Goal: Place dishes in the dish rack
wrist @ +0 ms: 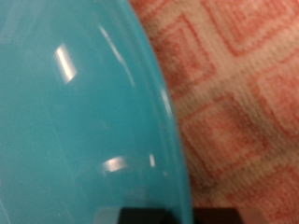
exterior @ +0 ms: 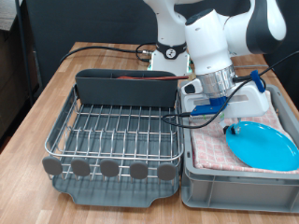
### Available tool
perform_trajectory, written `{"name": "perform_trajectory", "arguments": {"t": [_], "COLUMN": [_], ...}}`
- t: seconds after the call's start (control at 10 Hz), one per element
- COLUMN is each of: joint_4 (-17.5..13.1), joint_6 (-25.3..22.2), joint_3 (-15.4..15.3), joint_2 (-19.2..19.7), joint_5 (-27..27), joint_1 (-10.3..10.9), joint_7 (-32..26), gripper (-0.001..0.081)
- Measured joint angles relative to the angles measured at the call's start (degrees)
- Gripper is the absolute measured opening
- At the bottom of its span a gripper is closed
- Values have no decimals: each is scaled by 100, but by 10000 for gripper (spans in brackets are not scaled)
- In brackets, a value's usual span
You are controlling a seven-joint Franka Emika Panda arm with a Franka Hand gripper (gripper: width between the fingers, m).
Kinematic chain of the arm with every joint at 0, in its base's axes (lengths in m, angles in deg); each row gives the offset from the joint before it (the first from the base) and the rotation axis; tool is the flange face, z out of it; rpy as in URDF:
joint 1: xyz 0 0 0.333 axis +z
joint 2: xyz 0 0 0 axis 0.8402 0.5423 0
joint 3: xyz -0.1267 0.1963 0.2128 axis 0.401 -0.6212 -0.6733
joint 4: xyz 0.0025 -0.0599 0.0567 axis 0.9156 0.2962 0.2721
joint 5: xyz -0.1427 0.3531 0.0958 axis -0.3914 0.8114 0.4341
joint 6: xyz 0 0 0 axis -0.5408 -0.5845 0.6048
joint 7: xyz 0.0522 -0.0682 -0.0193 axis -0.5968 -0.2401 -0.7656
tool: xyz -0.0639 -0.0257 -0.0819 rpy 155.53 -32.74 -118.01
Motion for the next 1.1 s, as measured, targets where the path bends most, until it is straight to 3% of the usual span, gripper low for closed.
{"name": "perform_trajectory", "arguments": {"t": [0.2,0.3,0.6,0.8,1.1], "joint_4": [9,52,366,467,482], "joint_6": [2,3,-195,-778,-1911], "joint_3": [89,243,1226,1680,1933], "joint_2": [-17,-64,-589,-1073,-1762], "joint_5": [-407,-887,-3495,-5167,-6626], "joint_1": [34,127,759,917,861], "joint_7": [350,786,3012,4106,4737], "gripper": [50,50,47,34,30]}}
